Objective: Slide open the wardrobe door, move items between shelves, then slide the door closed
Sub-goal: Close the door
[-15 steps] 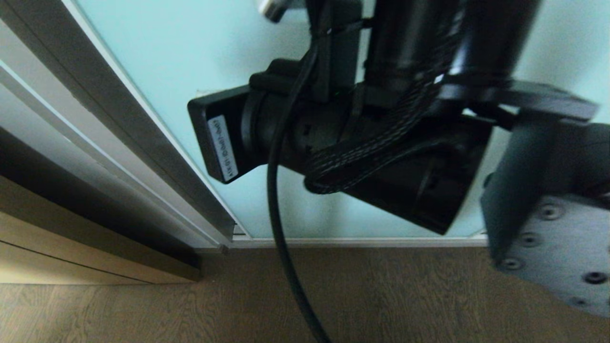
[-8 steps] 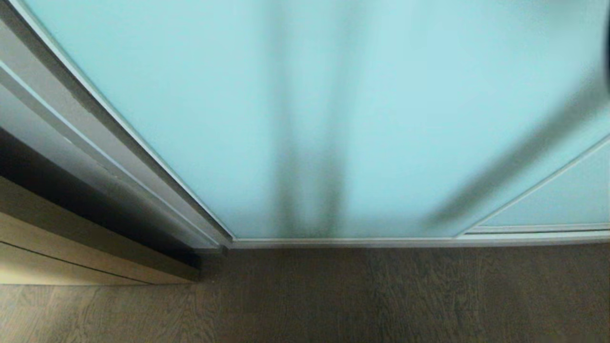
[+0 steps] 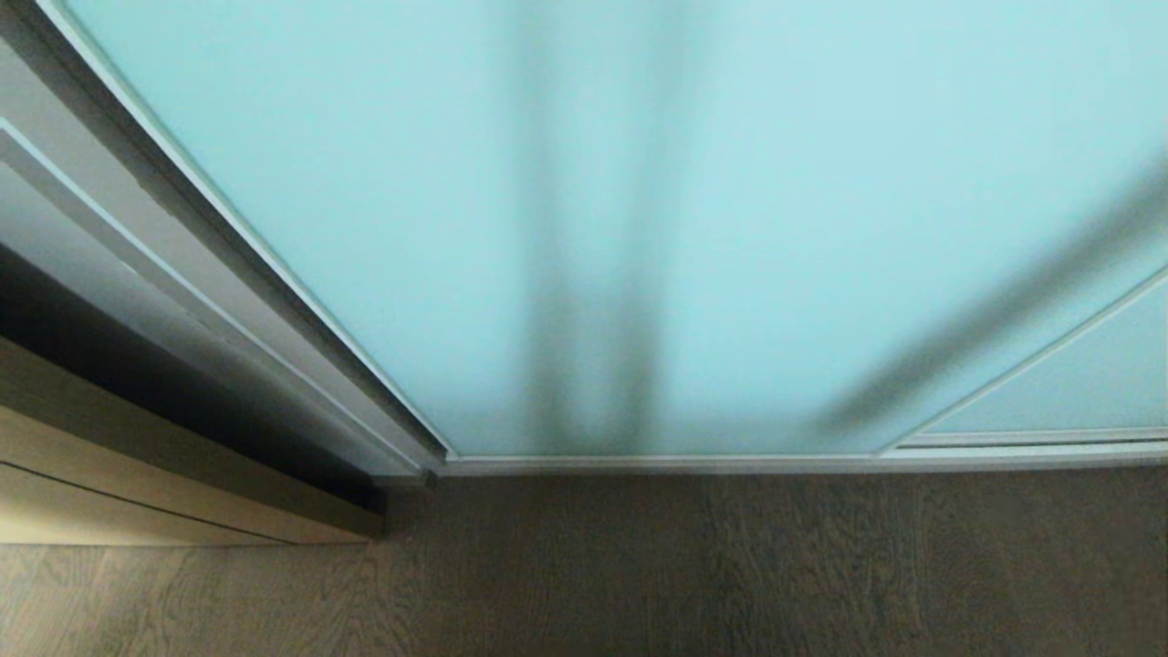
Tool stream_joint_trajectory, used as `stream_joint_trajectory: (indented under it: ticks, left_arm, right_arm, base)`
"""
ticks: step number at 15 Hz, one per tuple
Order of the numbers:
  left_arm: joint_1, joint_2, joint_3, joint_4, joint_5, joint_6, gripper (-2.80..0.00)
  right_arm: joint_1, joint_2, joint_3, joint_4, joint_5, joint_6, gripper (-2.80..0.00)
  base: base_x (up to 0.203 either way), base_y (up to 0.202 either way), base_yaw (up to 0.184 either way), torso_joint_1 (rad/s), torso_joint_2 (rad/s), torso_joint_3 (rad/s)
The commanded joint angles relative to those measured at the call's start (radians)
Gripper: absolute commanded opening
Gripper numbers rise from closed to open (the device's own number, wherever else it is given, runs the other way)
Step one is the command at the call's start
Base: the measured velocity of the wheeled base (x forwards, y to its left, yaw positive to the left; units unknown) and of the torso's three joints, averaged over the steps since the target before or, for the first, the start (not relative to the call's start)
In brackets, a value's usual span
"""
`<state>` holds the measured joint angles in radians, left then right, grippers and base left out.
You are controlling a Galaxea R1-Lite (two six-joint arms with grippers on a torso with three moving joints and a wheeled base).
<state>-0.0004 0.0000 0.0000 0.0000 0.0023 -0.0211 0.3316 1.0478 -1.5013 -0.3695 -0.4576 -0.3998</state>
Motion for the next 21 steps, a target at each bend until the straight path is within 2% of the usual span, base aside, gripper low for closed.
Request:
stream_joint_trajectory:
  ticks: [1, 6, 9, 13, 16, 19, 20, 21]
  left_arm:
    - [0.0, 0.002, 0.002, 0.0, 0.001, 0.0, -2.8]
    - [0.0, 0.002, 0.002, 0.0, 0.001, 0.0, -2.8]
    - [0.0, 0.002, 0.002, 0.0, 0.001, 0.0, -2.8]
    - [0.0, 0.002, 0.002, 0.0, 0.001, 0.0, -2.8]
    - [-0.001, 0.002, 0.002, 0.0, 0.001, 0.0, -2.8]
    - [0.0, 0.002, 0.002, 0.0, 0.001, 0.0, -2.8]
    - [0.0, 0.002, 0.002, 0.0, 0.001, 0.0, -2.8]
    - [0.0, 0.002, 0.002, 0.0, 0.001, 0.0, -2.8]
  right_arm:
    - [-0.094, -0.163, 0.056, 0.064, 0.011, -0.002, -2.8]
    - [-0.223, -0.469, 0.362, 0.289, 0.088, 0.011, -2.8]
    - [-0.275, -0.665, 0.579, 0.4, 0.103, 0.064, -2.8]
    - [-0.315, -0.918, 0.846, 0.619, 0.192, 0.135, -2.8]
    - [-0.322, -1.046, 0.983, 0.745, 0.257, 0.172, -2.8]
    - [-0.324, -1.052, 1.047, 0.768, 0.263, 0.38, -2.8]
    - [-0.324, -1.052, 1.059, 0.762, 0.259, 0.427, -2.8]
    - [-0.324, -1.053, 1.079, 0.759, 0.25, 0.44, -2.8]
  base:
    - [0.0, 0.0, 0.0, 0.0, 0.0, 0.0]
    - [0.0, 0.0, 0.0, 0.0, 0.0, 0.0]
    - [0.0, 0.0, 0.0, 0.0, 0.0, 0.0]
    - [0.0, 0.0, 0.0, 0.0, 0.0, 0.0]
    - [0.0, 0.0, 0.0, 0.0, 0.0, 0.0]
    - [0.0, 0.0, 0.0, 0.0, 0.0, 0.0]
    - [0.0, 0.0, 0.0, 0.0, 0.0, 0.0]
    - [0.0, 0.0, 0.0, 0.0, 0.0, 0.0]
